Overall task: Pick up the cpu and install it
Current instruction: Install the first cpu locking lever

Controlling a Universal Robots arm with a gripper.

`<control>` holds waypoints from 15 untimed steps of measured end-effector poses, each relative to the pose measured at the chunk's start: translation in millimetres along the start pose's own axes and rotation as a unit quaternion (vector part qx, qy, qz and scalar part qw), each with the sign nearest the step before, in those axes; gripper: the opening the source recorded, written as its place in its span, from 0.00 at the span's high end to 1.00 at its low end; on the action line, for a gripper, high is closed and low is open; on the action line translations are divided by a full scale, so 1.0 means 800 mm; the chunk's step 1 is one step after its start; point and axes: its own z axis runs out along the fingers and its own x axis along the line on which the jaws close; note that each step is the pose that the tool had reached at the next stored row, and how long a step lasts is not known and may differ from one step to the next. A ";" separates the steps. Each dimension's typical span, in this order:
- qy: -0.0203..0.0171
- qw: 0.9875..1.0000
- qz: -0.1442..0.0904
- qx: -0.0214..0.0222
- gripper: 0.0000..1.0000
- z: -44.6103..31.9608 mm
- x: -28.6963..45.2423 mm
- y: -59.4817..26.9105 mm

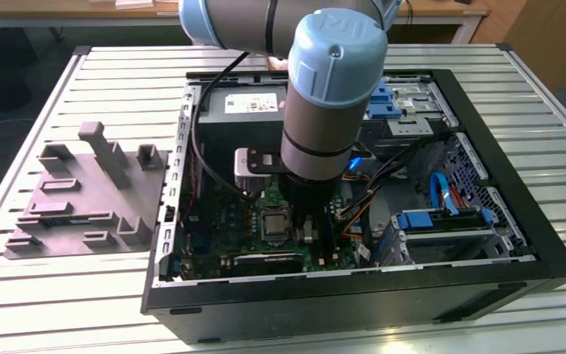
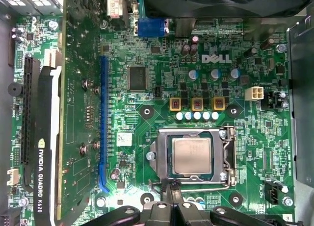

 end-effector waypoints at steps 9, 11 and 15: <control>0.000 1.000 -0.001 0.000 0.89 0.0028 0.0001 0.000; 0.000 1.000 -0.001 0.000 0.89 0.0032 0.0000 0.000; 0.000 1.000 -0.001 0.000 0.89 0.0033 0.0000 -0.001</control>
